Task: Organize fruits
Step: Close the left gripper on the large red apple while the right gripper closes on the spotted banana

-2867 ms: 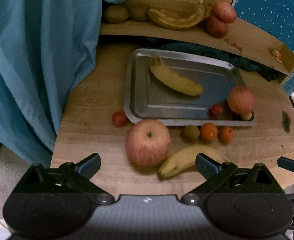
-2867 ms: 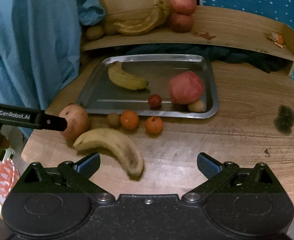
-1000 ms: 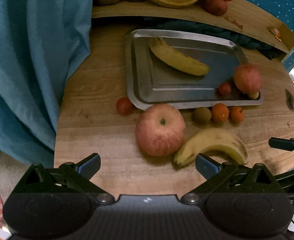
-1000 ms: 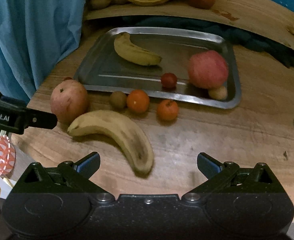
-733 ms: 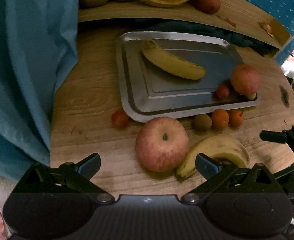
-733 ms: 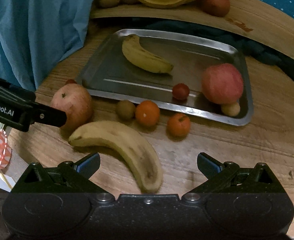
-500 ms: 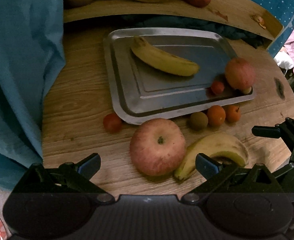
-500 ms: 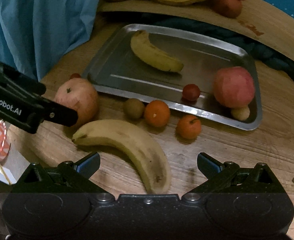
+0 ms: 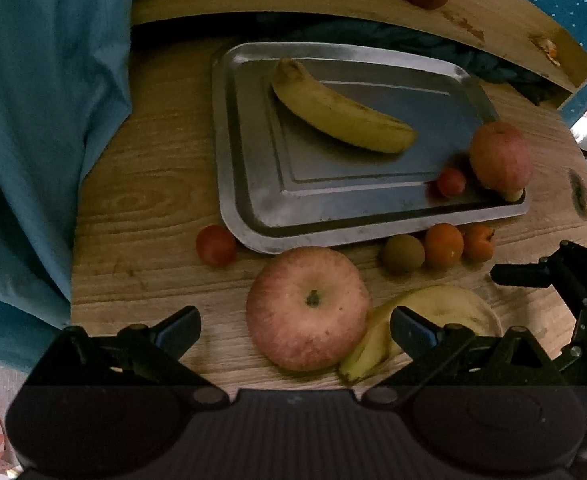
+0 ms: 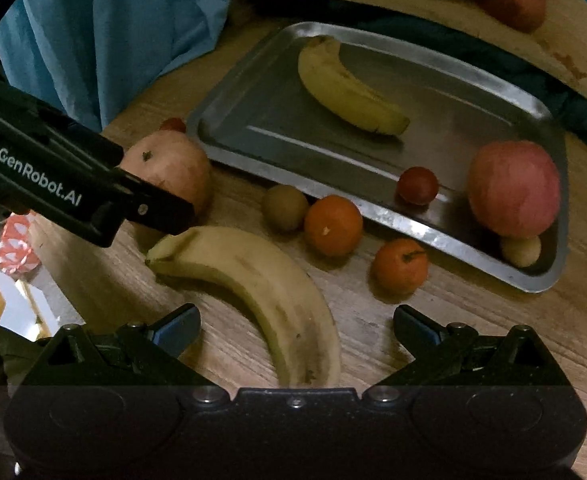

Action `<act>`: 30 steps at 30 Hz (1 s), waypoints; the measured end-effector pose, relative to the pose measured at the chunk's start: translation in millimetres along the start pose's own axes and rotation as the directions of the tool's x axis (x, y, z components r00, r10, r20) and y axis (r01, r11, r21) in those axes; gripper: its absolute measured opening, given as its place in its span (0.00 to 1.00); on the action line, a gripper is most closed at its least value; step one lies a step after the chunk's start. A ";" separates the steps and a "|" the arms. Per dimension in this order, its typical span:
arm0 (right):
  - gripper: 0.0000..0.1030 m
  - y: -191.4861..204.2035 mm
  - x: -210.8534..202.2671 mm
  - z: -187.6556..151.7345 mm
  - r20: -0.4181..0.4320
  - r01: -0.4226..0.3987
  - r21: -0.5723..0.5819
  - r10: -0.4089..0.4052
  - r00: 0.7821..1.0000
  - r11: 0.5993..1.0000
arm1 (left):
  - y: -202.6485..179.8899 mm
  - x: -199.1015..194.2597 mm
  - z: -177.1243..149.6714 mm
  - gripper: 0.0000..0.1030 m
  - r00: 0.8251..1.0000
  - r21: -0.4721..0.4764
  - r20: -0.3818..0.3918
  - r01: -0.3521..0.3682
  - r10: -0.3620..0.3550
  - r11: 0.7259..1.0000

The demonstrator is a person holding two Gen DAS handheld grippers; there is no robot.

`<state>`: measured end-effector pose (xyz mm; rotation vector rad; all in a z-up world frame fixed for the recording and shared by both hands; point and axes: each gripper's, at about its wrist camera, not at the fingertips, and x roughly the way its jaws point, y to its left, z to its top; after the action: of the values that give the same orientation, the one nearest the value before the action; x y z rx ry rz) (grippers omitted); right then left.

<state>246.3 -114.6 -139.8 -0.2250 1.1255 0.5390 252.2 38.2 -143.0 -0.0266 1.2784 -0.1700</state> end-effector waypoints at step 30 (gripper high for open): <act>0.52 3.4 -11.7 -8.7 0.050 0.025 -0.072 -0.021 0.999 0.997 | 5.6 2.1 -2.0 0.73 1.000 -0.062 0.020 0.015 -0.014 0.998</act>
<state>233.9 -118.9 -132.7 -0.2857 1.0553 0.5626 251.5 43.6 -146.3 -0.0908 1.2641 -0.1421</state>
